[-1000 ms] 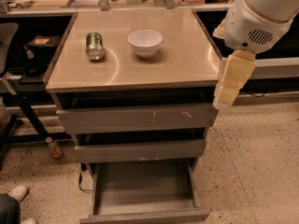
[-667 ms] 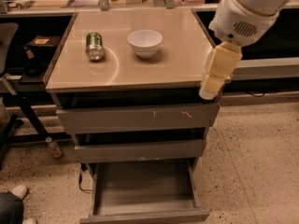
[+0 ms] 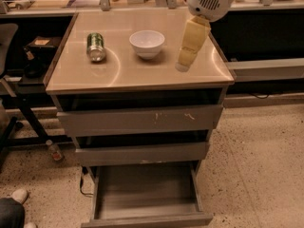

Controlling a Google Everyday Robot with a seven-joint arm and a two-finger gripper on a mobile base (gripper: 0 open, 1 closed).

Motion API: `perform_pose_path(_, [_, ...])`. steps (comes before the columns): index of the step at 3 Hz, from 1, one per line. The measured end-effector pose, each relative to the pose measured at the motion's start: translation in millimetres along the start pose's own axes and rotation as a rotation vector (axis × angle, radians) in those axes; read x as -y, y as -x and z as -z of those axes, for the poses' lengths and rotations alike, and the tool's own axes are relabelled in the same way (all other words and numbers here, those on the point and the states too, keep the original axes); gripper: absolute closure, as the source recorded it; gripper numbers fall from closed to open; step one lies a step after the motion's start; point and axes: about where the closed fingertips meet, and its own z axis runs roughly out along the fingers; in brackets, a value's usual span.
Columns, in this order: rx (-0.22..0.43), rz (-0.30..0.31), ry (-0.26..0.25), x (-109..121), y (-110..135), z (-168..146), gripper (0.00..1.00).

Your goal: Place green can into bottom drawer

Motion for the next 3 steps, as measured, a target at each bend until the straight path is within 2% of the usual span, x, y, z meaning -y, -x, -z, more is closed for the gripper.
perform_pose_path(1, [0.009,0.005,-0.006,1,4,0,0.00])
perform_pose_path(2, [0.087,0.005,0.020,-11,20,-11,0.00])
perform_pose_path(3, [0.181,0.036,0.036,-15,61,-18,0.00])
